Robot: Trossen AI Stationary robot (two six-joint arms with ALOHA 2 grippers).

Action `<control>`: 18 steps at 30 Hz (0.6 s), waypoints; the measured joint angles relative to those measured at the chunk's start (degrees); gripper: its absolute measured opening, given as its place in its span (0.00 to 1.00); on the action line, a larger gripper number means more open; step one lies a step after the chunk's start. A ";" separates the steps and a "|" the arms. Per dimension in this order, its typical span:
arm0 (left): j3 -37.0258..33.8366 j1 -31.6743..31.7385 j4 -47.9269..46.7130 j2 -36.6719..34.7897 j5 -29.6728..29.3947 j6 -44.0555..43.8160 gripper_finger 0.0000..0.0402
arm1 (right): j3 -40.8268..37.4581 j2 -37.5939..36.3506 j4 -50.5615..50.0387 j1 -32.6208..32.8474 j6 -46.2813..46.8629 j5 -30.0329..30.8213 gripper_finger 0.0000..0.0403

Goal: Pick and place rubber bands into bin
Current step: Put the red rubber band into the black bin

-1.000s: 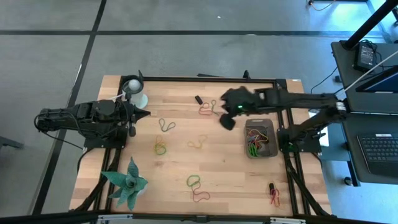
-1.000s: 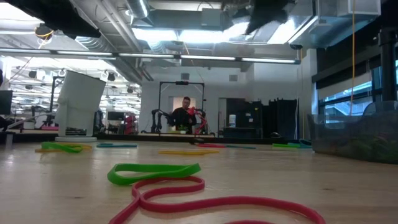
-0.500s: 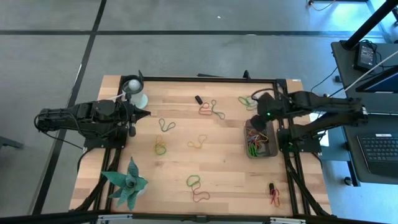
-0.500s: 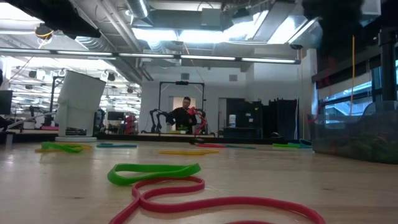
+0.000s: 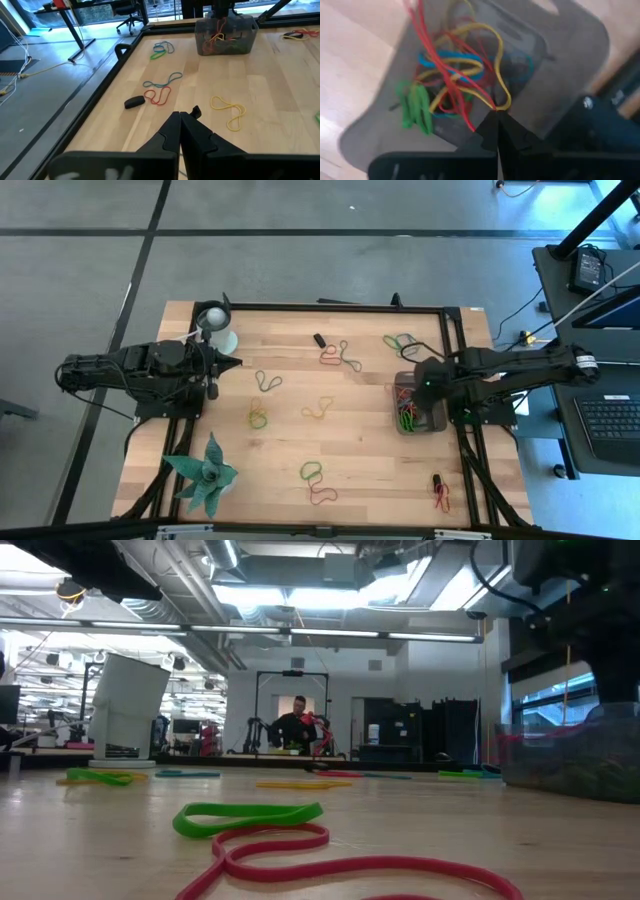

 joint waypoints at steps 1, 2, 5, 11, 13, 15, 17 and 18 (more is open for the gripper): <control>0.00 0.01 0.00 -0.01 -0.02 0.00 0.01 | 0.00 -0.03 -1.09 0.00 0.20 0.00 0.00; 0.00 0.02 0.00 0.00 -0.02 0.01 0.01 | 0.19 -0.03 -2.46 0.00 0.23 -0.02 0.00; 0.00 0.01 0.00 -0.02 -0.14 0.02 0.01 | 2.11 0.00 -7.37 -0.02 0.24 0.02 0.00; 0.00 0.02 0.00 0.00 -1.29 0.03 0.00 | 6.45 0.00 -19.58 -0.02 3.04 1.48 0.00; 0.00 0.02 0.00 0.00 -2.04 0.04 0.01 | 7.66 -0.28 -18.64 -0.02 3.01 3.34 0.00; -0.01 0.02 0.02 0.00 -2.82 0.04 0.01 | 8.40 -0.49 -15.12 -0.02 2.79 5.49 0.00; 0.00 0.02 0.00 0.00 -3.13 0.04 0.01 | 8.52 -0.38 -10.06 -0.04 1.36 6.94 0.00; 0.00 0.02 0.02 -0.02 -3.17 0.04 0.01 | 8.49 -0.28 -7.83 -0.04 0.76 7.42 0.00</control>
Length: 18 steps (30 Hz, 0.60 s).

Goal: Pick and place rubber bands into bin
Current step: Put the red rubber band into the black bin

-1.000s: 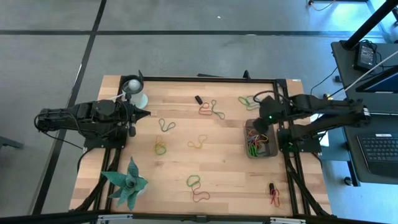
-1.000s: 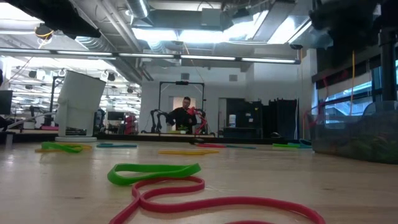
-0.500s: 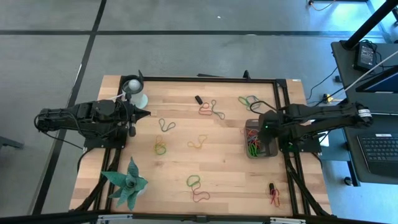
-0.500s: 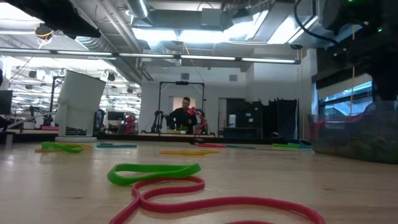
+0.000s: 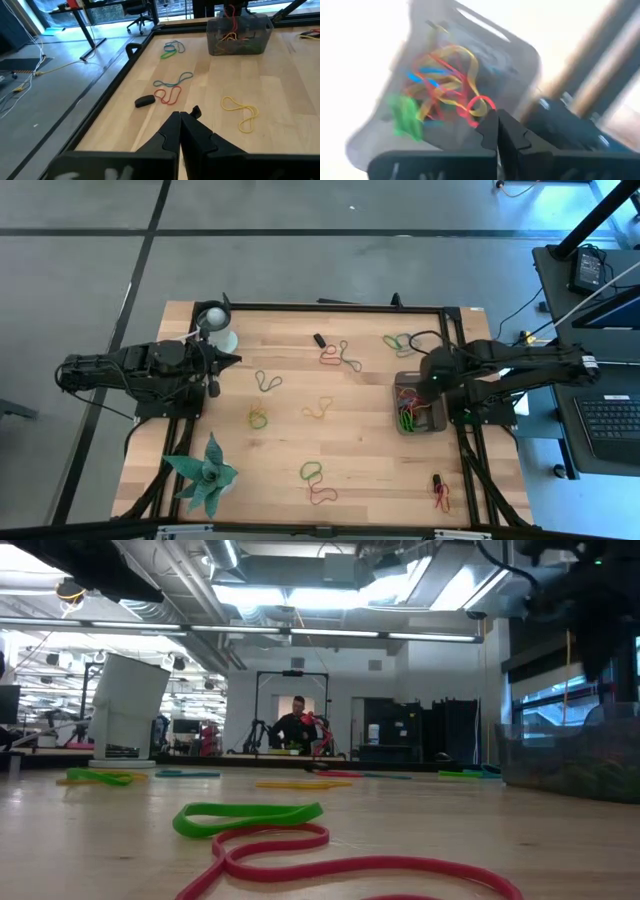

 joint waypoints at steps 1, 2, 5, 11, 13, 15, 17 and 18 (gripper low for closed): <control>0.00 -0.02 0.00 0.00 0.02 0.00 0.01 | -0.24 0.02 2.77 0.00 -0.83 0.47 0.00; 0.00 0.00 0.00 0.02 0.02 0.00 0.00 | -0.71 0.04 5.65 0.00 -1.20 0.98 0.00; 0.00 0.00 0.00 0.01 0.02 0.00 0.00 | -2.34 0.56 10.68 0.00 -2.32 2.70 0.00; 0.00 0.00 0.00 0.01 0.06 -0.02 0.01 | -7.09 3.34 13.67 0.00 0.79 4.95 0.00; 0.00 -0.02 0.00 0.02 0.09 -0.04 0.01 | -8.85 4.60 16.87 0.00 0.77 3.60 0.00; -0.02 0.00 0.00 0.01 0.09 -0.04 0.00 | -10.54 5.78 19.89 0.00 1.14 1.27 0.00; 0.00 0.00 0.00 0.01 0.11 -0.04 0.00 | -11.84 6.97 22.33 0.00 2.25 -1.13 0.00; 0.00 0.00 0.00 0.02 0.11 -0.04 0.01 | -12.31 7.44 22.99 0.00 2.60 -2.18 0.01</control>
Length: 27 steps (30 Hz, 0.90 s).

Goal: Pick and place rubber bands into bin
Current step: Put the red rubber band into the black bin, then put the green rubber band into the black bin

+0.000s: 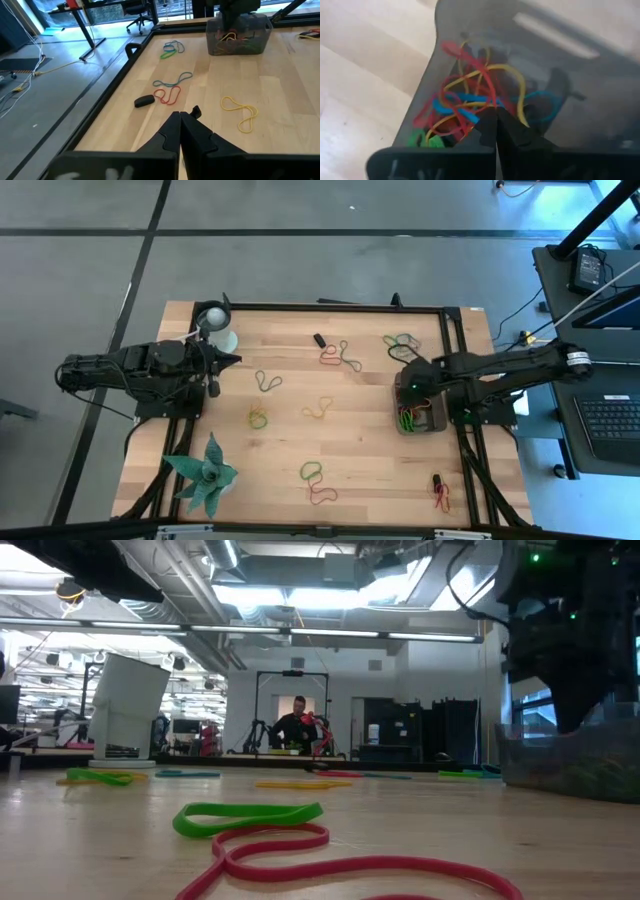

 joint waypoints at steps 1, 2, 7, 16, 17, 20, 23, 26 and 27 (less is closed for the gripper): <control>0.00 0.00 0.00 -0.02 0.00 -0.02 0.01 | -0.35 0.47 0.17 0.00 0.86 -0.72 0.02; 0.00 0.00 0.02 0.00 0.00 -0.02 0.01 | -0.54 0.86 0.05 0.00 1.31 -1.51 0.03; 0.00 0.00 0.01 0.00 0.04 -0.02 0.02 | -0.62 1.24 -0.01 0.00 1.29 -3.32 0.11; -0.02 0.00 0.24 0.00 0.84 -1.73 0.02 | 1.26 -1.10 -2.50 0.00 1.60 -3.60 0.27; 0.00 -0.02 0.63 0.00 1.48 -2.57 0.02 | 2.03 -1.27 -3.46 0.00 1.60 -3.65 0.28; 0.00 -0.02 2.37 0.00 2.46 -3.02 0.01 | 4.55 -1.56 -6.97 0.00 1.60 -3.72 0.28; 0.24 -0.01 3.50 0.67 3.06 -2.99 0.00 | 7.15 -1.59 -10.15 0.00 1.30 -3.35 0.26; 1.68 -0.01 3.00 3.28 3.22 -2.99 0.01 | 8.50 -1.64 -10.77 0.00 -0.14 -3.31 0.22; 2.36 -0.04 2.69 4.71 3.66 -2.99 0.01 | 8.71 -1.77 -10.71 0.00 -0.59 -3.29 0.21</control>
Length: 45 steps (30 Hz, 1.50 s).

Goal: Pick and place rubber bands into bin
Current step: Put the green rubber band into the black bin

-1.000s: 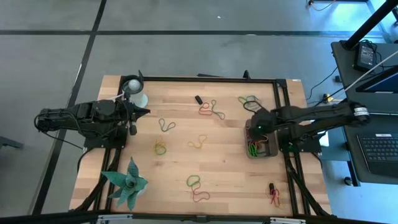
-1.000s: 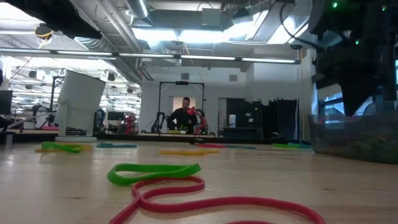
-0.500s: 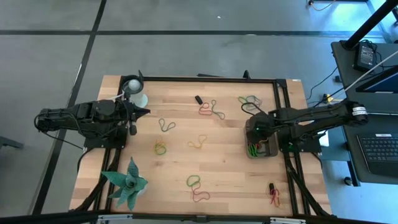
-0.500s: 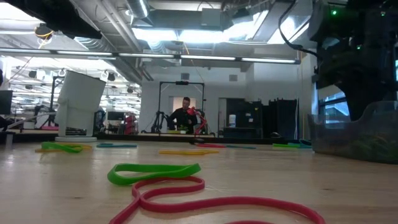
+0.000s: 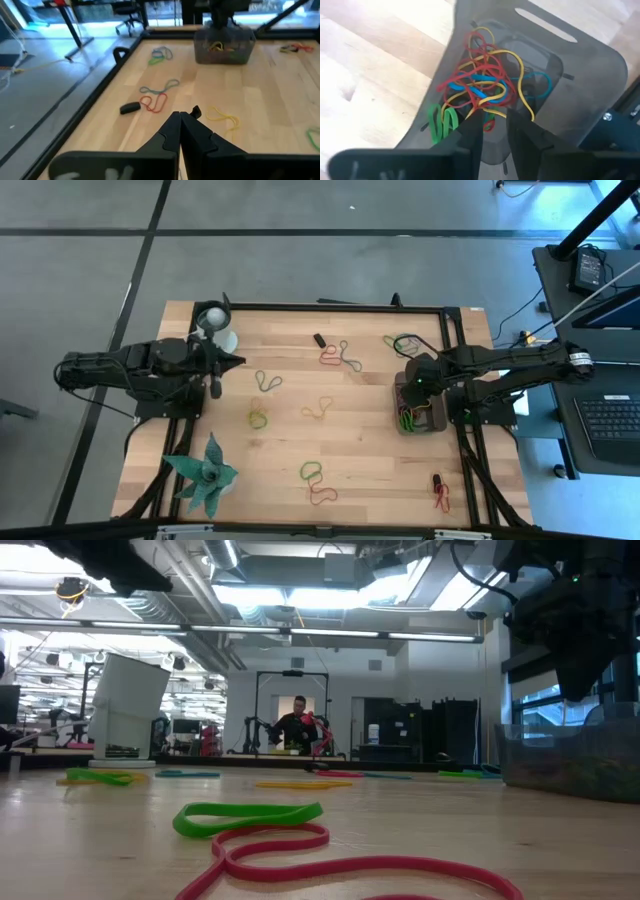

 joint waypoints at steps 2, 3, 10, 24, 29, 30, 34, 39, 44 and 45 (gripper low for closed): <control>1.85 -0.39 0.20 4.42 1.28 0.22 0.01 | 0.16 -0.08 0.00 0.00 -1.33 0.01 0.18; 2.94 -0.88 -0.07 6.98 1.60 0.66 0.01 | 0.16 -0.03 -0.06 0.00 -1.75 0.01 0.16; 14.88 -6.10 -0.53 27.75 -2.24 -0.06 0.01 | 0.16 -0.03 -0.02 0.00 -7.47 0.04 0.08; 43.25 -13.14 -16.12 62.66 -4.19 -11.39 0.01 | 0.16 -12.50 2.79 4.94 -22.68 -0.86 0.02; 46.57 -14.66 -15.98 70.56 -1.54 -12.07 0.01 | 0.16 -20.06 9.19 6.91 -33.46 -0.48 0.01; 46.79 -14.90 -16.01 71.73 -1.56 -12.08 0.01 | 0.16 -21.18 9.67 7.02 -35.67 -0.49 0.01; 47.31 -15.07 -15.97 76.17 -1.54 -14.53 0.03 | 0.16 -23.92 7.78 7.08 -42.62 -0.45 0.02; 47.54 -14.45 -15.25 80.92 2.05 -17.20 0.12 | 0.14 -25.45 4.94 7.06 -46.08 -0.45 0.03; 47.52 -14.69 -13.89 86.09 11.07 -21.09 0.24 | 0.14 -26.89 5.01 7.06 -49.88 -0.45 0.02; 47.50 -15.00 -13.74 86.98 12.72 -21.49 0.26 | 0.14 -27.16 5.10 7.06 -50.43 -0.45 0.01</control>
